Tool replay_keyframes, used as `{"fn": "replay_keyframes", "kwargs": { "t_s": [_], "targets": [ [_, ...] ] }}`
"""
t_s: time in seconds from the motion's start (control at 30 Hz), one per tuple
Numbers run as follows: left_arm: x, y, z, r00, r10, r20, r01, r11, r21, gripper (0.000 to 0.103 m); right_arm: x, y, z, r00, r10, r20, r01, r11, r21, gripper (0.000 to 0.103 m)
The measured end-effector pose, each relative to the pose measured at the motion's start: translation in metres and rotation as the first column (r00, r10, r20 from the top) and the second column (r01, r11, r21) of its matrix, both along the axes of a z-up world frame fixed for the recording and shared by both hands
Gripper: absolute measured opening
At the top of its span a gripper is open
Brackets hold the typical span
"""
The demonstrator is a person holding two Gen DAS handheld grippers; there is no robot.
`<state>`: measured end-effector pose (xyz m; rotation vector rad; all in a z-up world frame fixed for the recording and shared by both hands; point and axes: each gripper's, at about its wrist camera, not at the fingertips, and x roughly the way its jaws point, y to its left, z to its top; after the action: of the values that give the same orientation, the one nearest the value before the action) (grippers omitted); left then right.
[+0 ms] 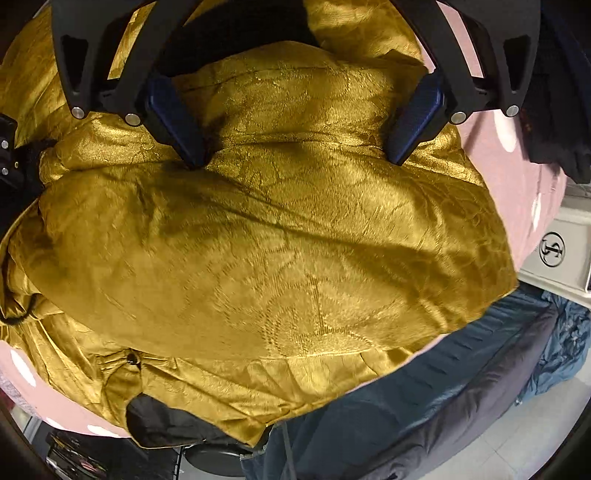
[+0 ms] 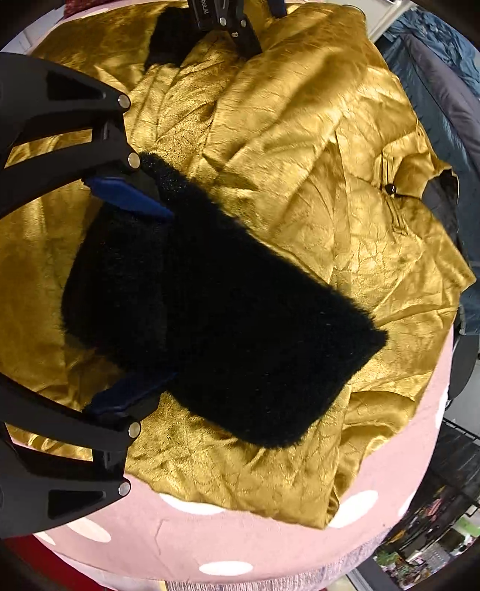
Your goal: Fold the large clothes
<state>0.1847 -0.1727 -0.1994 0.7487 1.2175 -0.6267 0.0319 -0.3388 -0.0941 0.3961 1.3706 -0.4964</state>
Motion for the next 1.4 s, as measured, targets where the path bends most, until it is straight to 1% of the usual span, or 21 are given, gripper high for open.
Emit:
{"fn": "replay_keyframes", "kwargs": {
  "t_s": [0.07, 0.17, 0.2, 0.27, 0.33, 0.4, 0.47, 0.53, 0.63, 0.7, 0.8, 0.87, 0.93, 1.03, 1.13, 1.27, 1.3, 1.4],
  "targets": [
    [0.003, 0.0, -0.003, 1.0, 0.0, -0.011, 0.0, 1.0, -0.006, 0.098, 0.002, -0.002, -0.003, 1.0, -0.004, -0.002, 0.004, 1.0, 0.004, 0.081],
    [0.005, 0.0, -0.004, 1.0, -0.004, -0.017, 0.004, 1.0, -0.008, 0.098, 0.004, -0.005, -0.004, 1.0, -0.018, -0.008, 0.018, 1.0, 0.013, 0.082],
    [0.005, 0.0, -0.004, 1.0, -0.003, -0.019, 0.003, 1.0, -0.008, 0.098, 0.005, -0.009, -0.01, 1.0, -0.02, -0.01, 0.02, 1.0, 0.013, 0.082],
    [0.007, 0.003, 0.003, 1.0, 0.008, -0.011, -0.008, 1.0, -0.023, 0.098, 0.011, -0.012, -0.009, 1.0, -0.025, -0.01, 0.025, 1.0, 0.011, 0.082],
    [0.005, 0.01, 0.015, 1.0, 0.018, 0.021, -0.017, 0.998, -0.059, 0.098, 0.012, -0.008, 0.009, 0.999, -0.036, 0.019, 0.036, 0.999, -0.007, 0.082],
    [-0.001, 0.021, 0.033, 0.998, 0.027, 0.055, -0.021, 0.994, -0.11, 0.096, 0.006, -0.003, 0.026, 0.997, -0.043, 0.069, 0.045, 0.998, -0.032, 0.082],
    [-0.007, 0.037, 0.047, 0.997, 0.044, 0.064, -0.034, 0.989, -0.146, 0.097, -0.003, 0.002, 0.043, 0.993, -0.047, 0.11, 0.054, 0.997, -0.057, 0.082],
    [-0.013, 0.057, 0.056, 0.996, 0.067, 0.063, -0.055, 0.984, -0.169, 0.097, -0.012, 0.006, 0.053, 0.99, -0.059, 0.13, 0.067, 0.996, -0.06, 0.082],
    [-0.027, 0.089, 0.061, 0.993, 0.104, 0.054, -0.093, 0.98, -0.175, 0.097, -0.034, 0.012, 0.062, 0.986, -0.092, 0.142, 0.099, 0.994, -0.043, 0.082],
    [-0.037, 0.112, 0.058, 0.99, 0.136, 0.04, -0.128, 0.979, -0.16, 0.097, -0.052, 0.017, 0.064, 0.984, -0.111, 0.138, 0.115, 0.993, -0.025, 0.082],
    [-0.052, 0.15, 0.048, 0.982, 0.189, -0.009, -0.188, 0.973, -0.136, 0.096, -0.083, 0.028, 0.055, 0.985, -0.137, 0.105, 0.135, 0.99, 0.029, 0.082],
    [-0.064, 0.18, 0.035, 0.974, 0.223, -0.022, -0.224, 0.969, -0.1, 0.096, -0.105, 0.038, 0.047, 0.986, -0.148, 0.076, 0.144, 0.987, 0.067, 0.082],
    [-0.074, 0.208, 0.027, 0.966, 0.253, -0.042, -0.256, 0.964, -0.071, 0.096, -0.128, 0.045, 0.038, 0.985, -0.168, 0.048, 0.162, 0.981, 0.105, 0.082],
    [-0.084, 0.24, 0.019, 0.957, 0.282, -0.069, -0.285, 0.957, -0.054, 0.096, -0.164, 0.052, 0.029, 0.975, -0.22, 0.033, 0.212, 0.965, 0.157, 0.082],
    [-0.09, 0.269, 0.017, 0.953, 0.291, -0.08, -0.295, 0.954, -0.047, 0.096, -0.197, 0.051, 0.026, 0.958, -0.284, 0.028, 0.275, 0.946, 0.172, 0.082],
    [-0.083, 0.285, 0.018, 0.957, 0.276, -0.09, -0.281, 0.958, -0.052, 0.096, -0.231, 0.042, 0.023, 0.931, -0.363, 0.031, 0.349, 0.914, 0.208, 0.082],
    [-0.081, 0.287, 0.018, 0.957, 0.27, -0.102, -0.277, 0.959, -0.058, 0.096, -0.239, 0.038, 0.023, 0.924, -0.382, 0.033, 0.366, 0.904, 0.22, 0.082],
    [-0.074, 0.288, 0.02, 0.962, 0.234, -0.138, -0.248, 0.964, -0.092, 0.096, -0.257, 0.026, 0.024, 0.906, -0.421, 0.035, 0.404, 0.889, 0.215, 0.082]
  ]
}}
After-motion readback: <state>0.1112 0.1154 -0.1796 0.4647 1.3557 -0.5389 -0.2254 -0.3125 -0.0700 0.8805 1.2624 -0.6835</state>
